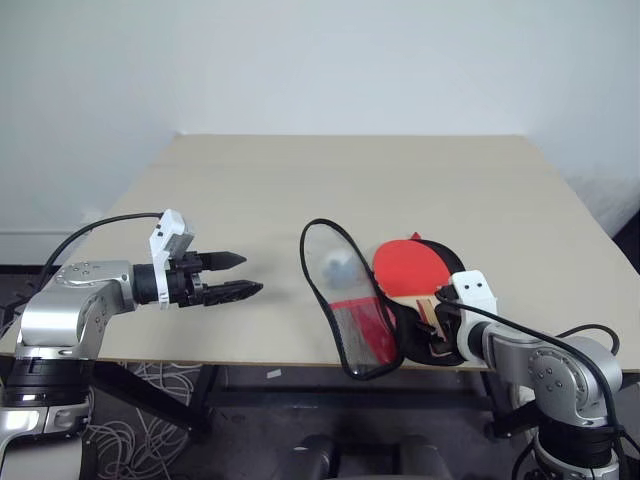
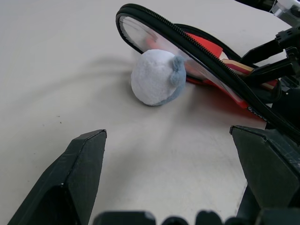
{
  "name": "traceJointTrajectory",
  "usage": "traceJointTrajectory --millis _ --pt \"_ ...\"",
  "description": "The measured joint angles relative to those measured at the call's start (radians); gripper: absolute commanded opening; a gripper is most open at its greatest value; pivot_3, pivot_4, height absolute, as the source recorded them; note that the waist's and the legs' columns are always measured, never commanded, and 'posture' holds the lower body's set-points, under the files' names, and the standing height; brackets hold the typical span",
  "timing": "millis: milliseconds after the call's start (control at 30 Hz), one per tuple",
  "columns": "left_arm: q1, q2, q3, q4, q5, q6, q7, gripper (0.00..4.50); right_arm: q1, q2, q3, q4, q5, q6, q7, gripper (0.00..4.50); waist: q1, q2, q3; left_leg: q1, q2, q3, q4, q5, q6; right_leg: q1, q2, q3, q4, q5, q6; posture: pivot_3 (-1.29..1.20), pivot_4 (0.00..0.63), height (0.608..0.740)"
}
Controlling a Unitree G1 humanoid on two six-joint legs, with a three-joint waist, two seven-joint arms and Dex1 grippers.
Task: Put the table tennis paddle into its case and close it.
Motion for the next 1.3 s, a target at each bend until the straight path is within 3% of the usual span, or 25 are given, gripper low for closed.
traceJointTrajectory --millis 267,1300 --pt "0.000 0.000 -0.011 0.000 0.000 0.000 0.000 4.50 0.000 -0.013 0.023 -0.002 -0.032 0.000 0.012 1.19 0.000 0.000 0.000 0.000 0.000 0.000 0.000 0.000 0.000 0.000 0.000 0.000 0.000 0.000 0.000 0.00 0.000 0.698" --pt "-0.018 0.000 -0.021 0.021 0.004 0.000 -0.020 4.50 0.014 0.006 0.017 -0.090 -0.005 0.000 -0.037 1.19 0.000 0.000 0.000 0.000 0.000 0.000 -0.001 0.000 0.000 -0.001 0.000 0.000 0.000 0.000 0.000 0.00 0.000 0.698"
